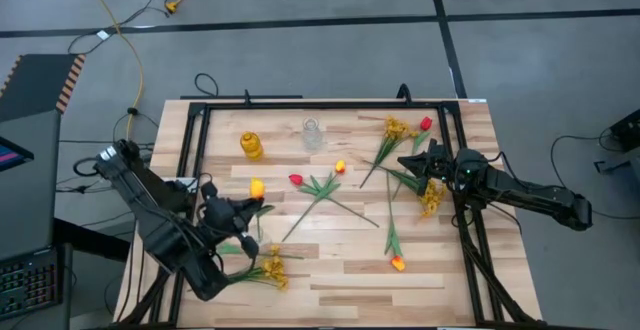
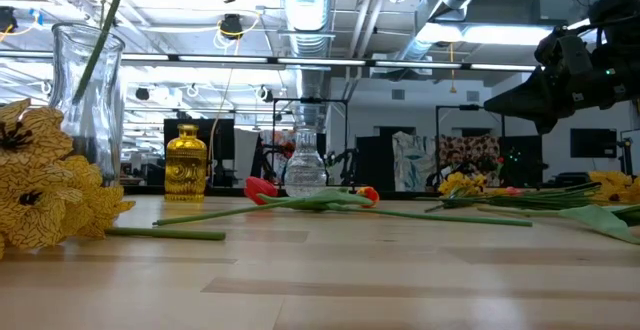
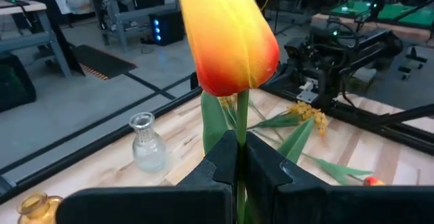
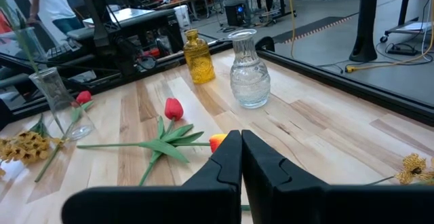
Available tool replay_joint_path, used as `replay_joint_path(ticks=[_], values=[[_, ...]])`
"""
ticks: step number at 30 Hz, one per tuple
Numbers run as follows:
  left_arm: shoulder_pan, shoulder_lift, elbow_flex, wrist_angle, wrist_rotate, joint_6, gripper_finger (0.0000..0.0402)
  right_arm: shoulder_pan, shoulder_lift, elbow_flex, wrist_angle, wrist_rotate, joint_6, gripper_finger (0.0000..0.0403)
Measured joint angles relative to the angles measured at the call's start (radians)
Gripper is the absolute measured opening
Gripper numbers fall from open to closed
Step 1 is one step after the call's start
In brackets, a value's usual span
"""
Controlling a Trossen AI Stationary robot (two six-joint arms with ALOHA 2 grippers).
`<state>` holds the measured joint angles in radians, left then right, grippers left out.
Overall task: Sort flowers into vase by color
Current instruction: Put the left yellow flower into the bottom transparent vase
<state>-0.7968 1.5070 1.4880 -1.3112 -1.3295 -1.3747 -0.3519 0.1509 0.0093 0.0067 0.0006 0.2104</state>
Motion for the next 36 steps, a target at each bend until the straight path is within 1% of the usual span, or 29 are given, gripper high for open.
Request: replay_joint_path(ticks=[7,12,24,29,32,36], values=[[-0.006,0.0,-0.109,0.0,-0.001,-0.108,0.0,0.0,0.0,0.0,0.0,0.0,0.0,0.0036],[-0.006,0.0,-0.169,0.001,0.027,-0.154,0.0,0.0,0.0,0.0,0.0,0.0,0.0,0.0036],[-0.004,0.0,-0.181,0.016,0.173,-0.152,0.0012,0.0,0.0,0.0,0.0,0.0,0.0,0.0036],[-0.004,0.0,-0.181,0.021,0.231,-0.1,0.0015,0.0,0.0,0.0,0.0,0.0,0.0,0.0036],[-0.004,0.0,-0.181,0.024,0.269,-0.076,0.0031,0.0,0.0,0.0,0.0,0.0,0.0,0.0036],[0.004,0.0,-0.181,0.024,0.31,-0.062,0.0071,0.0,0.0,0.0,0.0,0.0,0.0,0.0036]])
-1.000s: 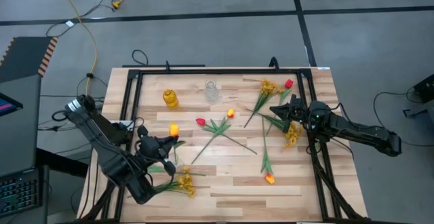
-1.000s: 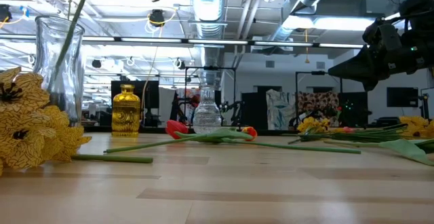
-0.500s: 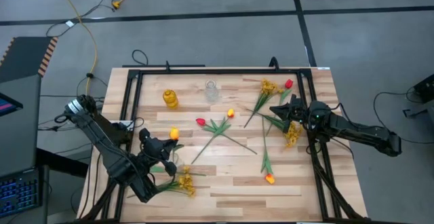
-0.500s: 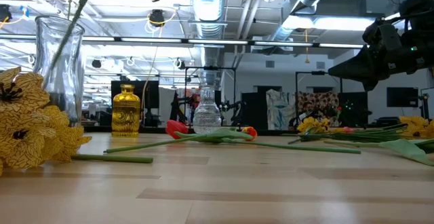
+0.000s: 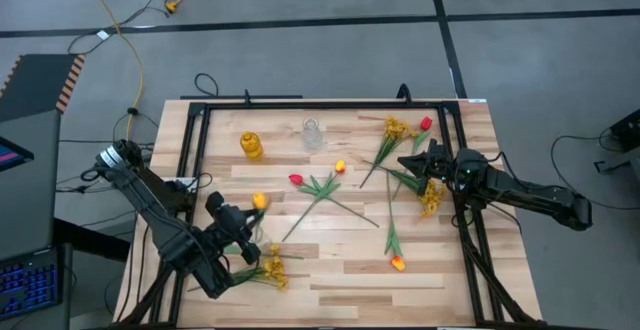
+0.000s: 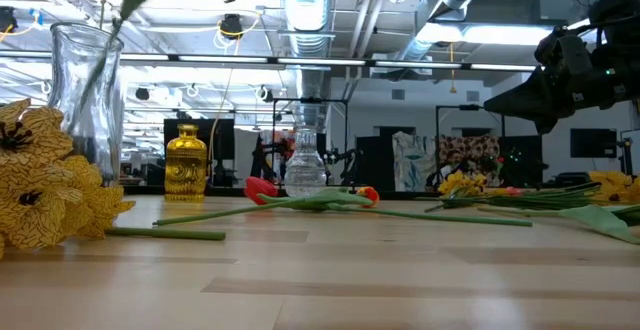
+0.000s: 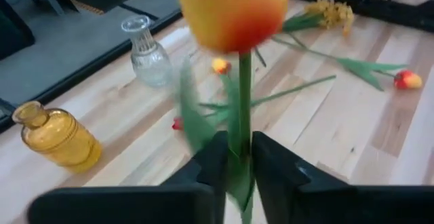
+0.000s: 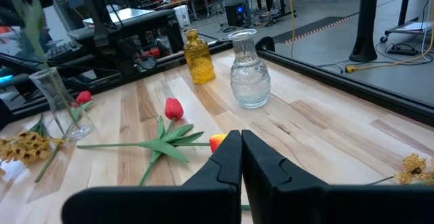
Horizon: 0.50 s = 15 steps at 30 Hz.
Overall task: Sort flowers into vase by color
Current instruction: Put the left yellow flower into the bottom transparent vase, then put the bottom yellow flowers into the top transparent vase
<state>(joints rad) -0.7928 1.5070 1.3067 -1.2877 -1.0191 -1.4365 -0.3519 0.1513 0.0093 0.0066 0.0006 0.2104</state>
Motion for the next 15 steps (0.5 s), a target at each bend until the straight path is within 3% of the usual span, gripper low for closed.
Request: replay_joint_path(ticks=[8,11,15], values=[[0.012,-0.009,0.0,-0.001,0.171,0.001,0.0161,0.0,0.0,0.0,0.0,0.0,0.0,0.0036],[0.012,-0.028,0.0,0.004,0.245,0.001,0.0182,0.0,0.0,0.0,0.001,0.0,0.0,0.0037],[0.012,-0.057,0.0,0.006,0.27,0.001,0.0197,0.0,0.0,0.0,0.001,0.0,0.0,0.0052]])
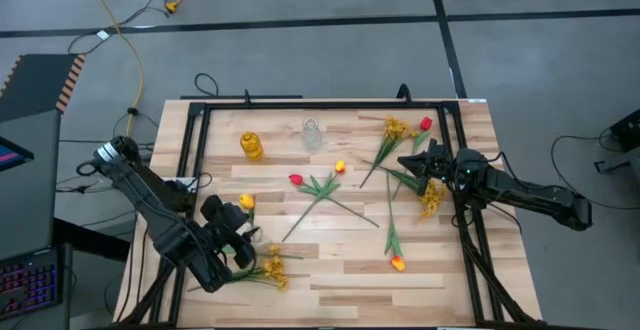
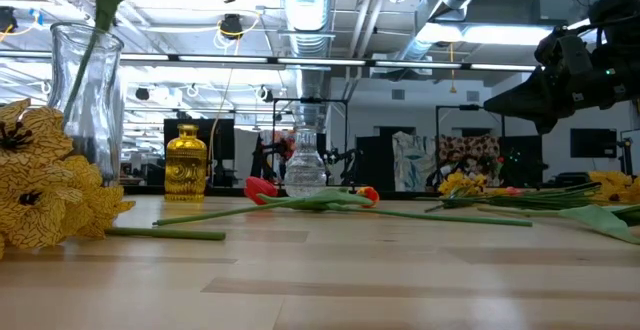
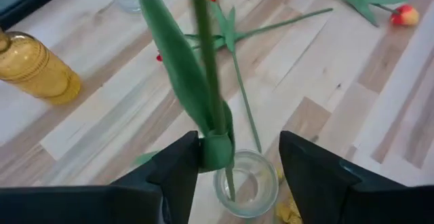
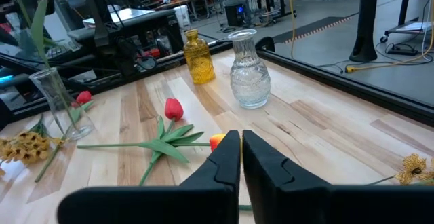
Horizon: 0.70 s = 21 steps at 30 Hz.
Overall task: Sort flowers into vase by color
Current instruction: Put the bottom yellow flowers into the top transparent vase
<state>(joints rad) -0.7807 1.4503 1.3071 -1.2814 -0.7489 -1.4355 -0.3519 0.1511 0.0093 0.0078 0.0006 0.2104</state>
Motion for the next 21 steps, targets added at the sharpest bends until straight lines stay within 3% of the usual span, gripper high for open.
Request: replay_joint_path(ticks=[14,21], values=[[-0.009,-0.09,0.0,0.001,0.019,0.017,0.0198,0.0,0.0,0.0,0.0,0.0,0.001,0.0186],[-0.044,-0.143,0.0,0.0,0.074,0.012,0.0198,0.0,0.0,0.0,0.0,0.0,0.001,0.0219]])
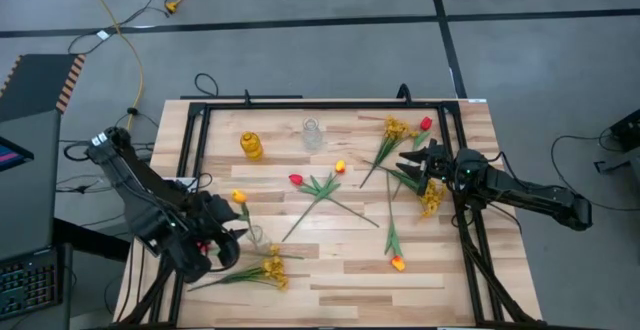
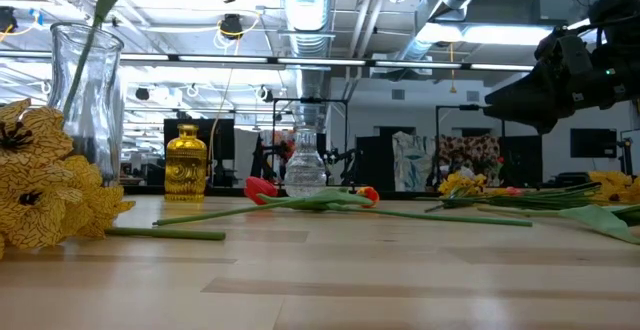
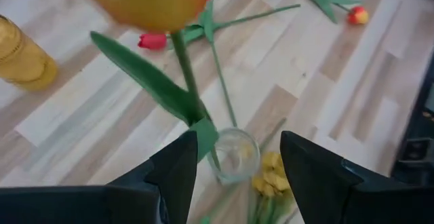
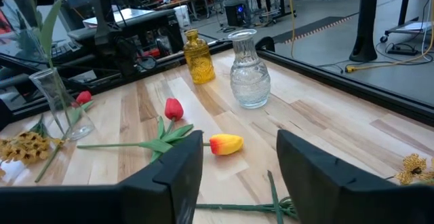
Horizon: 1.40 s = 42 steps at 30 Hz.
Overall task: Sort flowers into vase by color
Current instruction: Put the bottom yellow flowers into the top transparent vase
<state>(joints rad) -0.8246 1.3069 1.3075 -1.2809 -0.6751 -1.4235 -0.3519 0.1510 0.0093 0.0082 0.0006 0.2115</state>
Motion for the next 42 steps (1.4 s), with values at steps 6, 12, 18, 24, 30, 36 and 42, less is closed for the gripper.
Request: replay_joint_path(ticks=[6,12,18,24,30,36,42], values=[[-0.014,-0.067,0.0,-0.006,0.11,-0.079,0.0198,0.0,0.0,0.0,0.0,0.0,0.0,0.022],[-0.014,-0.101,0.0,-0.007,0.178,-0.13,0.0198,0.0,0.0,0.0,0.0,0.0,0.0,0.0221],[-0.014,-0.129,0.0,-0.008,0.257,-0.177,0.0198,0.0,0.0,0.0,0.0,0.0,0.0,0.0221],[-0.014,-0.13,0.0,-0.007,0.414,-0.398,0.0198,0.0,0.0,0.0,0.0,0.0,0.0,0.0221],[-0.032,-0.063,-0.001,-0.008,0.514,-0.455,0.0198,0.0,0.0,0.0,-0.001,0.0,-0.001,0.0221],[-0.04,0.056,-0.002,-0.007,0.513,-0.233,0.0198,0.0,0.0,0.0,-0.001,0.0,-0.001,0.0221],[-0.04,0.188,-0.002,-0.008,0.527,-0.071,0.0198,0.0,0.0,0.0,-0.001,0.0,-0.001,0.0221]])
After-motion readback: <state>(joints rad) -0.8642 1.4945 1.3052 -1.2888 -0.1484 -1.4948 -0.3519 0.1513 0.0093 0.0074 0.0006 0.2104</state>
